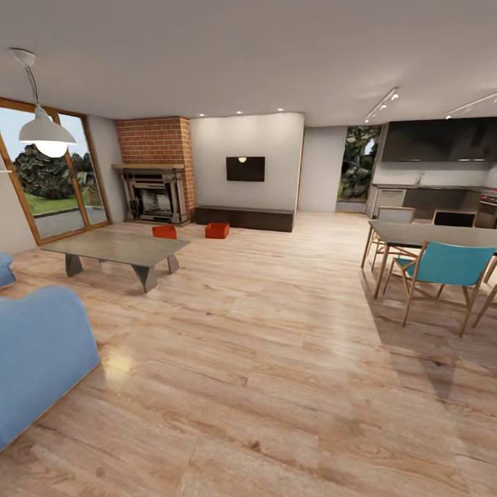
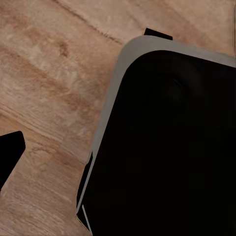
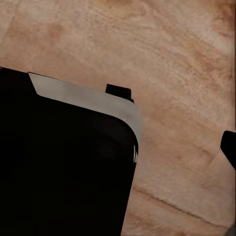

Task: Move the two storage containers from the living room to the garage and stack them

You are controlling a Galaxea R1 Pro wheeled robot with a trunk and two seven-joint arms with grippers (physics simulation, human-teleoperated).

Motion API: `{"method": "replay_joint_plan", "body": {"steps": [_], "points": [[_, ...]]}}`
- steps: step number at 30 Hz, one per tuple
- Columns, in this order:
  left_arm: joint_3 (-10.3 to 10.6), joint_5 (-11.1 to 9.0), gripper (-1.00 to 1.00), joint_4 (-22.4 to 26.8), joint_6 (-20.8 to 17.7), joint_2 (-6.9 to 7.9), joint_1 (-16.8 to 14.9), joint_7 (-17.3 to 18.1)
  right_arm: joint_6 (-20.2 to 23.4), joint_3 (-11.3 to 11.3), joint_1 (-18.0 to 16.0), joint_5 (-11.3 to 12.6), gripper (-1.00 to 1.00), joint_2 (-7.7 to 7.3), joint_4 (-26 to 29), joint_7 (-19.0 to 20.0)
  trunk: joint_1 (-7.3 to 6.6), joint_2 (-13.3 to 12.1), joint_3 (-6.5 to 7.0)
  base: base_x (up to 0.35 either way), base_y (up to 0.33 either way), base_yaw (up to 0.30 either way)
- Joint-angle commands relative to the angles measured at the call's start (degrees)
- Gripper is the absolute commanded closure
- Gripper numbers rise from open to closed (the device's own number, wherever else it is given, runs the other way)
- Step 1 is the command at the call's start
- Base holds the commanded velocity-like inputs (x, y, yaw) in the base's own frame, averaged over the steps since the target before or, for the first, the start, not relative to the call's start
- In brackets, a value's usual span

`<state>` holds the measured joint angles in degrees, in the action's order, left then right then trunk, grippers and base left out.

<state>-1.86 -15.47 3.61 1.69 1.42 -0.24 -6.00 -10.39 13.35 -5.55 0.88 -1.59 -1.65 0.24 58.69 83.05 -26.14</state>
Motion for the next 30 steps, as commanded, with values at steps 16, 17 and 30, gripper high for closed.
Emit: {"method": "replay_joint_plan", "body": {"steps": [16, 17, 30], "points": [[-0.16, -0.2, -1.0, -0.01, 0.16, -0.01, -0.02, -0.06, -0.34, 0.28, -0.07, 0.09, -1.0, 0.0, -0.19, 0.03, 0.03, 0.03, -0.06, 0.323, 0.0, 0.0], [-0.16, -0.19, -1.0, -0.01, 0.16, -0.01, -0.02, -0.06, -0.34, 0.28, -0.07, 0.09, -1.0, 0.0, -0.19, 0.03, 0.03, 0.03, -0.06, 0.323, 0.0, 0.0], [-0.16, -0.21, -1.0, -0.01, 0.16, -0.01, -0.04, -0.06, -0.34, 0.28, -0.07, 0.11, -1.0, 0.0, -0.18, 0.03, 0.03, 0.03, -0.06, 0.323, 0.0, 0.0]]}}
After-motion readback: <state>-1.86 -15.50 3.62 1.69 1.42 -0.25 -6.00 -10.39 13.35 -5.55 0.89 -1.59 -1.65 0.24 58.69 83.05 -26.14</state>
